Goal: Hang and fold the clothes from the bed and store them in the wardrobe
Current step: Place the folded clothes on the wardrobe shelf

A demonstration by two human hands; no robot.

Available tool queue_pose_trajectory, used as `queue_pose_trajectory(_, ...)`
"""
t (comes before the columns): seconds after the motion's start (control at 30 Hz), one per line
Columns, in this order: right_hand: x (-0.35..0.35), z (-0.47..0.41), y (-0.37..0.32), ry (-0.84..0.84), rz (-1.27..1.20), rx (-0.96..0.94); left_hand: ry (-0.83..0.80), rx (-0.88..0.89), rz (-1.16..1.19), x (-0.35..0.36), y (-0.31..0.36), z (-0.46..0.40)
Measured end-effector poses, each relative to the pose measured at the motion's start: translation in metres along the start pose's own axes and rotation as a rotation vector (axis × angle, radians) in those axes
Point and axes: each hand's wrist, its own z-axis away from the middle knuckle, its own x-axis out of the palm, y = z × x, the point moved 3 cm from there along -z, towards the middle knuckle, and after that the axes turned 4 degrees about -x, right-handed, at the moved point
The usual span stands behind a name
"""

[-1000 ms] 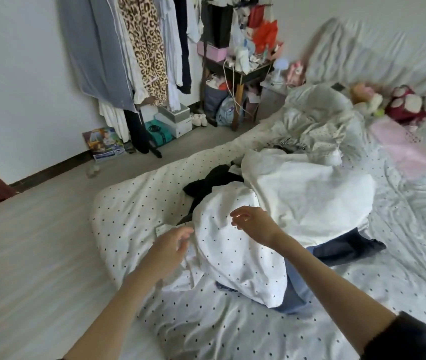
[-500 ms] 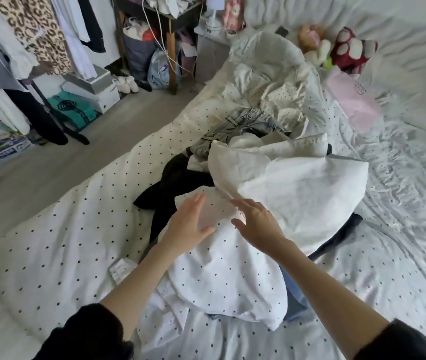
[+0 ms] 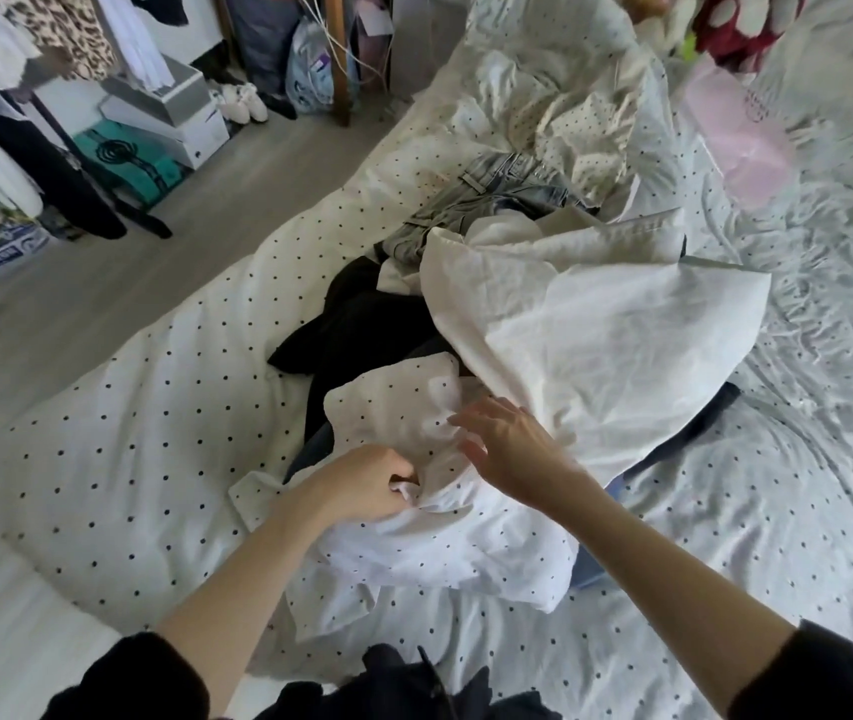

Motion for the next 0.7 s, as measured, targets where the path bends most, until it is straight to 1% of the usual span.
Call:
queue_pose_trajectory(0.07,0.010,0.001,-0.002,-0.085,0.043,0.022,-0.058,-0.065,0.113,0.007,-0.008,0.007)
queue_pose_trajectory(0.1,0.015,0.002,-0.002,-0.119,0.076,0.039,-0.053,-0.097,0.205,0.008,-0.012,0.010)
queue_pose_trajectory(0.13,0.018,0.002,-0.003,-0.144,0.108,0.055,-0.008,-0.125,0.297,0.007,-0.016,0.013)
queue_pose_trajectory(0.17,0.020,0.003,-0.003,-0.155,0.133,0.066,0.100,-0.139,0.339,0.005,-0.021,0.016)
queue_pose_trajectory(0.23,0.022,0.007,-0.001,-0.153,0.136,0.085,0.422,-0.136,0.243,-0.006,-0.032,0.017)
queue_pose_trajectory(0.27,0.022,0.011,0.000,-0.156,0.116,0.097,0.532,-0.148,0.198,-0.011,-0.038,0.015)
queue_pose_trajectory(0.3,0.022,0.015,0.001,-0.165,0.106,0.103,0.562,-0.185,0.165,-0.015,-0.043,0.011)
queue_pose_trajectory(0.33,0.021,0.019,0.001,-0.180,0.113,0.101,0.530,-0.223,0.141,-0.019,-0.045,0.007)
queue_pose_trajectory(0.4,0.022,0.027,0.003,-0.170,0.129,0.086,0.395,-0.257,0.072,-0.029,-0.045,-0.005)
queue_pose_trajectory(0.47,0.020,0.030,0.005,-0.097,0.127,0.079,0.312,-0.234,0.009,-0.036,-0.039,-0.018)
queue_pose_trajectory(0.53,0.016,0.029,0.005,-0.036,0.146,0.068,0.266,-0.211,0.065,-0.039,-0.033,-0.024)
queue_pose_trajectory(0.63,0.005,0.021,-0.001,0.061,0.090,0.013,0.332,-0.156,0.092,-0.043,-0.027,-0.018)
queue_pose_trajectory(0.7,-0.008,0.010,-0.008,0.157,0.035,-0.036,0.381,-0.082,0.105,-0.058,-0.021,-0.005)
